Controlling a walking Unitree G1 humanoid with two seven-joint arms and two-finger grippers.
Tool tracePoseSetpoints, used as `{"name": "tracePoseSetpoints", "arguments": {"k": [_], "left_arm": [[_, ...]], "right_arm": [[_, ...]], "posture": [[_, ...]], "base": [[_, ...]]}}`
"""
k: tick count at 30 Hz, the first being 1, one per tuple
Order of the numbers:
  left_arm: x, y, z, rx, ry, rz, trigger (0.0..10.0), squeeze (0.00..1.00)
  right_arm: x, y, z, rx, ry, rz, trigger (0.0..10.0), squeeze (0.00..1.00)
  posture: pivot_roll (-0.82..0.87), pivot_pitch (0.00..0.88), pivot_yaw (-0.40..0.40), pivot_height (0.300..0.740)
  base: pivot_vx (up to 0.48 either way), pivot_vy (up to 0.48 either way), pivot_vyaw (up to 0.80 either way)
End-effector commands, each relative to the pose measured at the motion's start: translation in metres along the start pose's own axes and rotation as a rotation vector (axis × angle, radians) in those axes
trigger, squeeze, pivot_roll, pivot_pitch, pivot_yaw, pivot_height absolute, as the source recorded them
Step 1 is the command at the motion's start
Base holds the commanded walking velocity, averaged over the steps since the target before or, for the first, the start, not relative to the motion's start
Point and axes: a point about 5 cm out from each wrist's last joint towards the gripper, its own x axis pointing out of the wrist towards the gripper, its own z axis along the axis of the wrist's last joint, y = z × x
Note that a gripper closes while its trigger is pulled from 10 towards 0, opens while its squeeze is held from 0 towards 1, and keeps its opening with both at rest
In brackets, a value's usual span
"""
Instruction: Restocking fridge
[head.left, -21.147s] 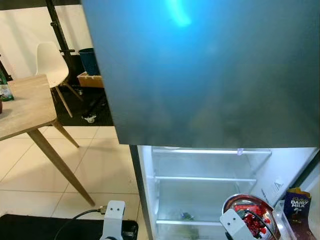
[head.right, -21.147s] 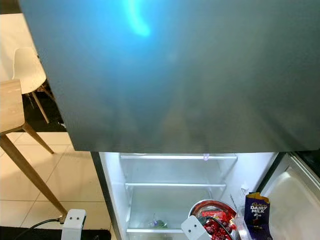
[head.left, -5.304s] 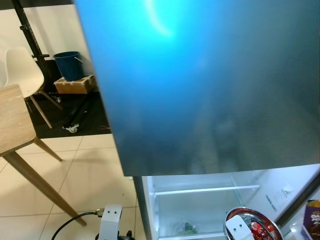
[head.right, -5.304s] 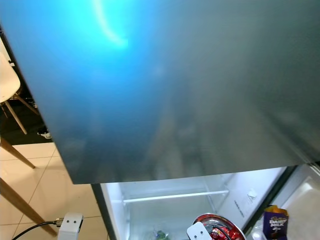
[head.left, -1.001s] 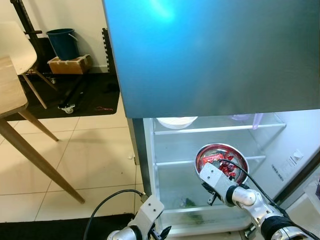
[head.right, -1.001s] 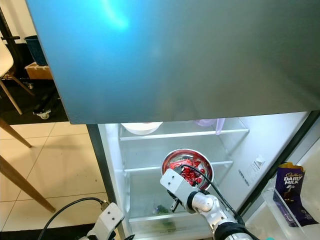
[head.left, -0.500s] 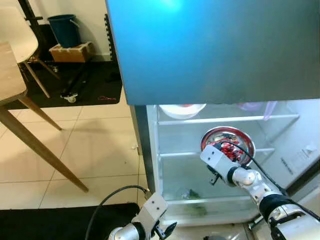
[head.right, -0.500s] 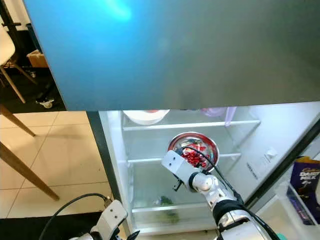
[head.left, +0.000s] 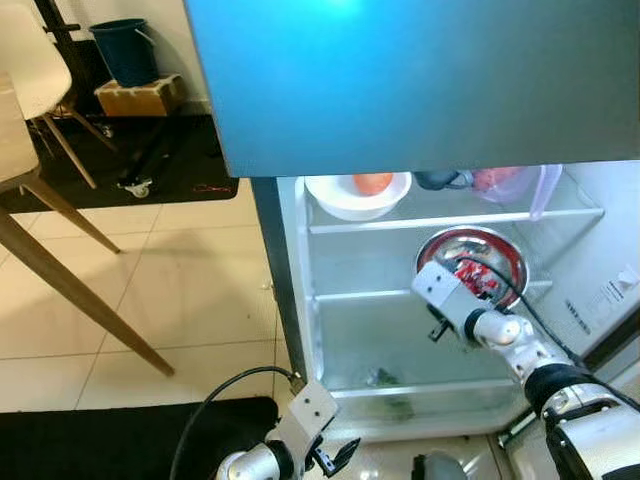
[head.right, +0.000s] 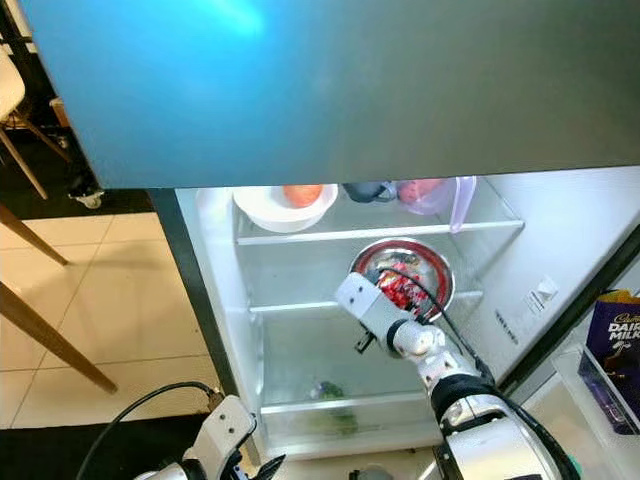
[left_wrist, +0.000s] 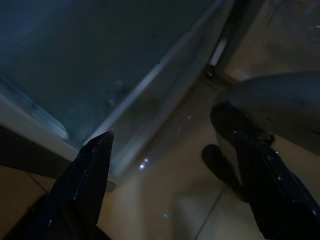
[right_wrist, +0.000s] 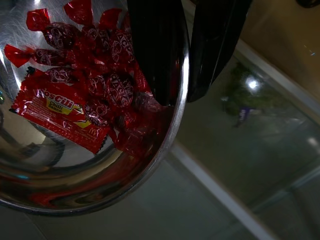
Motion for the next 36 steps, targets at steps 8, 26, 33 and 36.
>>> {"name": "tracePoseSetpoints", "arguments": {"k": [8,26,33,36], "left_arm": [[-0.011,-0.002,-0.005,-0.015,0.026,0.001,10.0,0.0],[-0.009,-0.009,0.011,0.001,-0.018,-0.019,10.0,0.0],[-0.01,-0.011,0.01,0.004,-0.008,-0.025,10.0,0.0],[-0.012,-0.012,0.008,0.003,0.001,-0.027,10.0,0.0]], "right_arm": [[0.0,-0.015,0.012,0.0,-0.003,-0.052,10.0,0.0],[0.002,-0.033,0.038,0.0,-0.037,-0.26,10.0,0.14],[0.004,-0.028,0.037,0.004,-0.043,-0.251,10.0,0.22],[0.006,-0.02,0.037,0.032,-0.05,-0.213,10.0,0.53]], "posture": [[0.01,0.326,-0.019,0.618],[0.03,0.336,-0.032,0.618],[0.03,0.34,-0.032,0.618],[0.03,0.343,-0.032,0.618]], "base": [[0.0,0.0,0.0],[0.0,0.0,0.0],[0.0,0.0,0.0],[0.0,0.0,0.0]]}}
